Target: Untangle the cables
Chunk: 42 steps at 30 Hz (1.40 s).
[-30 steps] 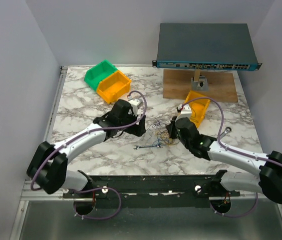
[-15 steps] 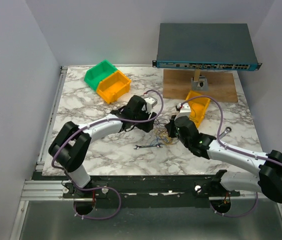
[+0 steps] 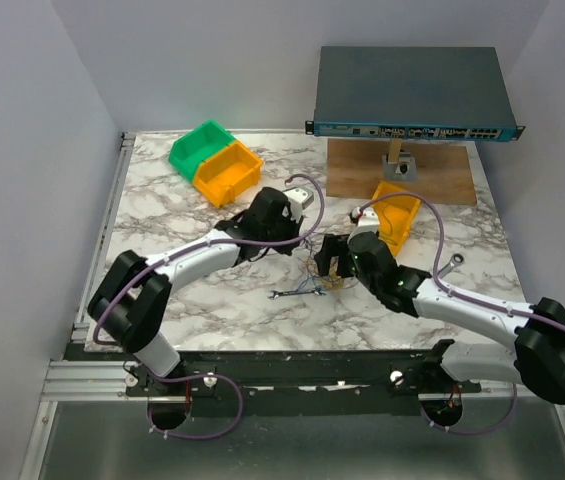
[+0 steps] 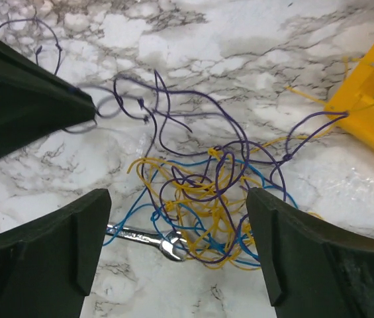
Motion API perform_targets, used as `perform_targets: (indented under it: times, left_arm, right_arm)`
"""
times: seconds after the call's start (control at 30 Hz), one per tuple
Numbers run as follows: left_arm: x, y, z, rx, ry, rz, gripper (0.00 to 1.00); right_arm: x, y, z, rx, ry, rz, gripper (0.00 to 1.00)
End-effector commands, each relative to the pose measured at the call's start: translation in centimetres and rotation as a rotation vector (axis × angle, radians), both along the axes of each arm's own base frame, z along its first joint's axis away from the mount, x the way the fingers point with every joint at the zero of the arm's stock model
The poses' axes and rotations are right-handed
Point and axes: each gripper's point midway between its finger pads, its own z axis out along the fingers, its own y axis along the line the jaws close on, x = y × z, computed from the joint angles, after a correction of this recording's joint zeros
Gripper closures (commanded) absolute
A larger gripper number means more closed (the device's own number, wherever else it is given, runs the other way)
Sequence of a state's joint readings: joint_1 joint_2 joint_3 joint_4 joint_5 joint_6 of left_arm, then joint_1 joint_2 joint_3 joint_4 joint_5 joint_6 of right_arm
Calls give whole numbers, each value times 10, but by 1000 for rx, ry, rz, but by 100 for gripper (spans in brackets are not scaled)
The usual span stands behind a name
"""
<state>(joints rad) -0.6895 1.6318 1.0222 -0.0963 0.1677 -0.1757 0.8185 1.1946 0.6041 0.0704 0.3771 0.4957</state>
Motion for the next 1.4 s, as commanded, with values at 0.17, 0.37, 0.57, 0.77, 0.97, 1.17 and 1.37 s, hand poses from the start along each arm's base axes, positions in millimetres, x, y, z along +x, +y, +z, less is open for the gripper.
perform_targets:
  times: [0.17, 0.37, 0.57, 0.77, 0.97, 1.17, 1.37]
  left_arm:
    - [-7, -3, 62, -107, -122, -42, 100]
    - [-14, 4, 97, -153, -167, -47, 100]
    - [-4, 63, 147, -237, -188, 133, 100]
    - [9, 148, 170, -295, -168, 438, 100]
    - [13, 199, 187, -332, -178, 617, 100]
    - [10, 187, 211, -347, -139, 506, 100]
    - [11, 187, 226, -314, -105, 499, 100]
  right_arm:
    - [-12, 25, -49, -60, 182, 134, 0]
    - [3, -3, -91, -249, 268, -55, 16]
    - [2, -39, -88, -219, 248, -238, 99]
    - [-4, -81, -61, -99, 207, -395, 99]
    - [-11, -115, -25, 3, 106, -520, 99]
    - [-12, -75, -7, 95, 52, -253, 99]
    - [-14, -48, -1, 92, 73, -95, 99]
